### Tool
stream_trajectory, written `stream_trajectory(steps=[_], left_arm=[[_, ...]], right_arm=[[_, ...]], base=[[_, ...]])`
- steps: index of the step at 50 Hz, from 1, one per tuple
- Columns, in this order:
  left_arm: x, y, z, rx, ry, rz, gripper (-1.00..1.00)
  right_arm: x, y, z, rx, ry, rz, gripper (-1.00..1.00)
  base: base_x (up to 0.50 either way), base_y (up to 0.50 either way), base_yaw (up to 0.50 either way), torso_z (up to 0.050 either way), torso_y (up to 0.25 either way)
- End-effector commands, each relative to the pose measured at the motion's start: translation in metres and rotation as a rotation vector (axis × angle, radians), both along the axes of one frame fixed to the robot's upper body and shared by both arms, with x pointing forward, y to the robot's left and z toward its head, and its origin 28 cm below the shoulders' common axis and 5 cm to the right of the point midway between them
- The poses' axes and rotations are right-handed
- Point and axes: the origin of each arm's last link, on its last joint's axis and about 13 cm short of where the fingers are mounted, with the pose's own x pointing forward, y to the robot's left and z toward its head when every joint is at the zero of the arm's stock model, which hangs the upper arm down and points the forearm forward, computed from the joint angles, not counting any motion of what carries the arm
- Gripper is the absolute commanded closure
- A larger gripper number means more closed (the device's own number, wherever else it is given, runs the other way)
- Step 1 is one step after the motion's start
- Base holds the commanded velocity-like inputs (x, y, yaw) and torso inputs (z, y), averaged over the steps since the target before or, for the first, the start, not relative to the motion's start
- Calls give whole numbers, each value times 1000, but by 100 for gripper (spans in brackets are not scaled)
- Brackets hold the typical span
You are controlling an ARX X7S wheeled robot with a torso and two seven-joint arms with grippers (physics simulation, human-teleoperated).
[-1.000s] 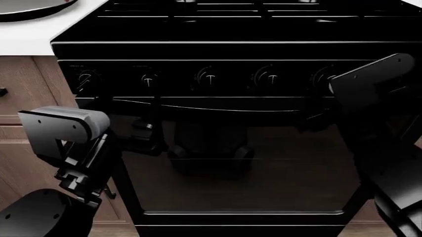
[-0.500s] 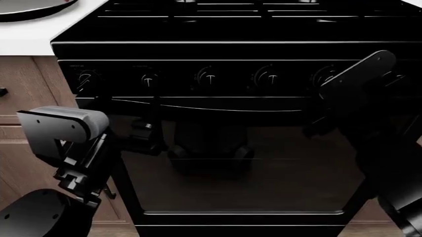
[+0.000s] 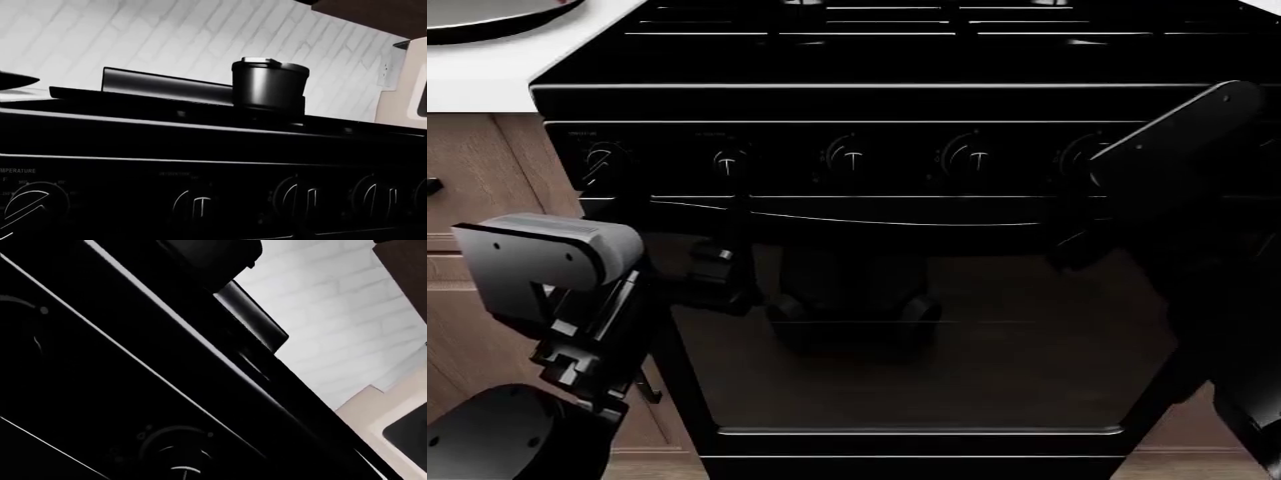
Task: Frozen meat rests on a plate on the counter. Retrieve the meat and place it in a pot on a burner. Then turn the burner on.
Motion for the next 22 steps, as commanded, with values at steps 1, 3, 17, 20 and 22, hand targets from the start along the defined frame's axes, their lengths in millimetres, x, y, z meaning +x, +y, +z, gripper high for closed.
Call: stream_trajectory(steps=[1,3,17,20,22], left_arm=[[-2,-1,2,0,-7,-3,-100],[-3,-1,2,0,-8,-4,-100],[-8,-2,7,2,-24,-8,-100],[-8,-2,8,4,-27,-10,-100],[-9,-2,8,5,-28,-11,-100]], right_arm=[[-16,3,9,37,-17,8,-100],[-18,4,9,39,-16,12,-100],[-38,5,18,41,-41,22,-100],[-43,5,19,45,-49,21,-100],[-46,5,19,49,-52,20,-100]], base=[[0,0,0,0,0],[0,0,0,0,0],[0,0,0,0,0],[0,0,0,0,0],[0,0,0,0,0]])
